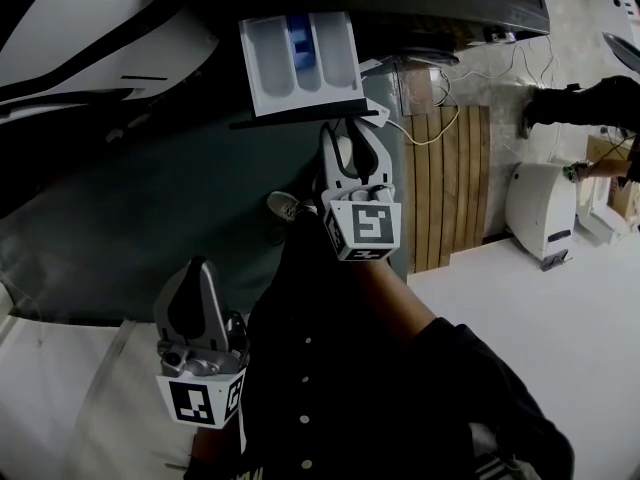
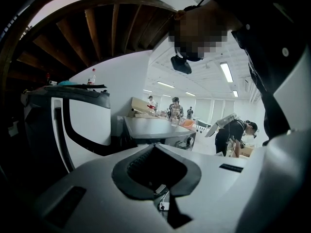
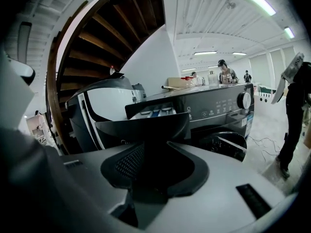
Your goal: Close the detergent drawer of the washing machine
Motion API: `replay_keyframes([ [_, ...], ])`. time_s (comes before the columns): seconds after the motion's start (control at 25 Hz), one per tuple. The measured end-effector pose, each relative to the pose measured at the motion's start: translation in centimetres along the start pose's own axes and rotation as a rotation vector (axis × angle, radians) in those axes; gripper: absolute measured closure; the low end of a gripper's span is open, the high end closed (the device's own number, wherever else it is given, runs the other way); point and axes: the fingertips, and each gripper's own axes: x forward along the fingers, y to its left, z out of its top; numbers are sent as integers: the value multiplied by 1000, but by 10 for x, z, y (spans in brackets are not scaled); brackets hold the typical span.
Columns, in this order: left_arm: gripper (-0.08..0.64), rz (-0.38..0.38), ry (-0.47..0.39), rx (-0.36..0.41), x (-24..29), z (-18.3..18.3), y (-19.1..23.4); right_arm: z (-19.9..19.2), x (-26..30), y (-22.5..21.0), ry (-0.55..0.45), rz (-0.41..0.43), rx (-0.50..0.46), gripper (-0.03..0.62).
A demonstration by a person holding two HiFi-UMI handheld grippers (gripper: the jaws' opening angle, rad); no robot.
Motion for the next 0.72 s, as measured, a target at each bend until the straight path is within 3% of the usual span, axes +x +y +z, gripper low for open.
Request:
replay_keyframes([
  [0.32,546,0,-6,-1,8,5,-6,-4,0,-4,10,-27,16,444],
  [0.72,546,9,-3,-7,15,7,-8,22,36,-4,-9,21,-19,436],
])
